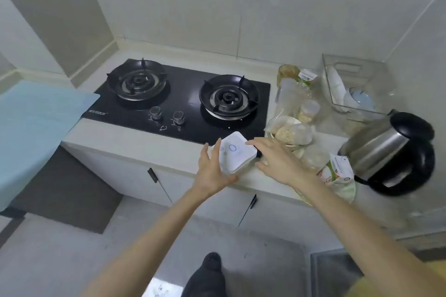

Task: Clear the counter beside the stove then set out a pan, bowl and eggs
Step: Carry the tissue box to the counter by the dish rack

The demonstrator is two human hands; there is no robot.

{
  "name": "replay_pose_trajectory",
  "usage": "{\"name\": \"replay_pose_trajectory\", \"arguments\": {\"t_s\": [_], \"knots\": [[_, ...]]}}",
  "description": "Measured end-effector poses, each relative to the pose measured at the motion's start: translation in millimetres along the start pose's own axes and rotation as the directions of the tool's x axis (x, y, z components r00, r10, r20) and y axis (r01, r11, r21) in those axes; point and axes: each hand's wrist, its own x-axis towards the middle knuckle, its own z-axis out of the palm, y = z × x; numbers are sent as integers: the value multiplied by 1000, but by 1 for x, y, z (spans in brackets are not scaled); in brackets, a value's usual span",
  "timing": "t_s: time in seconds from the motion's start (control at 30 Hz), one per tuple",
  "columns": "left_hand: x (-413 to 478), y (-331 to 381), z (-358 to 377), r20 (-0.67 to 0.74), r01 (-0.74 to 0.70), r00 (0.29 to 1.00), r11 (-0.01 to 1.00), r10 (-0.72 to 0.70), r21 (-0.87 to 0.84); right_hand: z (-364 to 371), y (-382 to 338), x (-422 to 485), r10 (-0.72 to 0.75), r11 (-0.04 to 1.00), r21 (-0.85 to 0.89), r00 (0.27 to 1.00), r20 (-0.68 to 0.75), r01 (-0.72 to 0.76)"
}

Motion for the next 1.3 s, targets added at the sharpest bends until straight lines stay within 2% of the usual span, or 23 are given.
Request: {"name": "replay_pose_trajectory", "arguments": {"t_s": [0.1,0.17,0.33,0.5,0.67,0.97,1.2,1.3], "knots": [[24,-10,10,15,16,1000,996,-17,90,11,4,19,12,977,-214,999,33,-5],[32,-16,17,23,-15,1000,994,12,112,16,3,24,21,962,-272,998,54,-6],[41,-28,24,-26,-91,995,996,92,12,26,8,36,-22,964,-263,997,78,42],[42,-28,20,-28,-63,998,998,62,-25,32,17,41,-124,961,-246,992,10,123],[33,-26,4,-51,-77,996,996,74,-47,30,11,38,-141,988,-53,990,19,142],[-26,-15,-45,-278,-202,946,975,168,-97,5,-43,8,-179,979,94,983,-49,183],[-123,-18,-87,-459,-189,879,978,130,-84,8,-109,-35,-320,859,374,937,-139,349],[-164,-17,-98,-522,-177,849,976,86,-127,6,-136,-56,-374,801,432,910,-179,414]]}}
